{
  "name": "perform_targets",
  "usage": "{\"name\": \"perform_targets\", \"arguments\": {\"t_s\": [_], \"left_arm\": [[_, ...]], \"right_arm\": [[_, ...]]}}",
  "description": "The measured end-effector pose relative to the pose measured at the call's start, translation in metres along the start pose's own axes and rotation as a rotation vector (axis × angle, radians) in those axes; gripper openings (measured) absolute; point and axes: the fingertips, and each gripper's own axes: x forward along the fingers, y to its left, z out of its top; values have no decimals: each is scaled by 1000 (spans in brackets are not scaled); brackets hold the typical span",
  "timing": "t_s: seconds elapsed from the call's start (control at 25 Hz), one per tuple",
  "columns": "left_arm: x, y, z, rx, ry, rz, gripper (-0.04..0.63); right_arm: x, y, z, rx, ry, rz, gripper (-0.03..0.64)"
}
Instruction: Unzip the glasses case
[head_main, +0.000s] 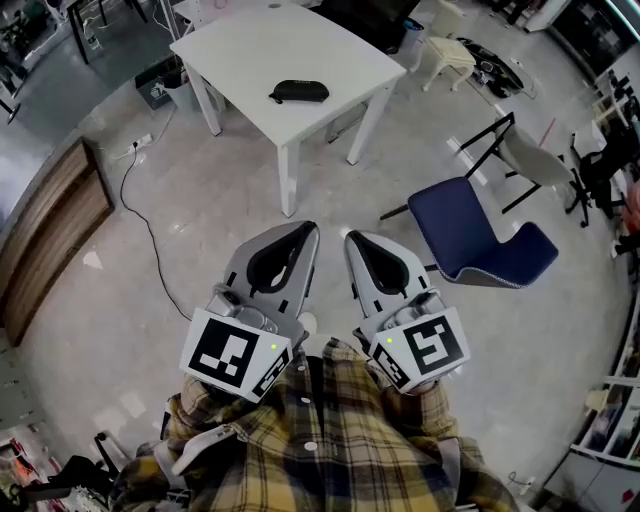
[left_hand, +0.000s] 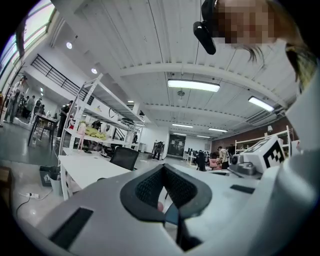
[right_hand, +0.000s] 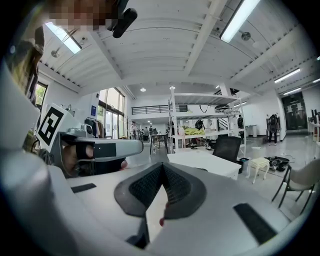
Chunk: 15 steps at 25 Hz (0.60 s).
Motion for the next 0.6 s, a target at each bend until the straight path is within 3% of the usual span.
{"name": "perform_targets", "arguments": {"t_s": [0.36, 0.6], "left_arm": [[-2, 6, -7, 2, 5, 54, 8], [7, 40, -5, 6, 10, 79, 8]], "right_arm": [[3, -2, -15, 24, 32, 31, -2], [39, -4, -15, 31, 44, 56, -2]]}}
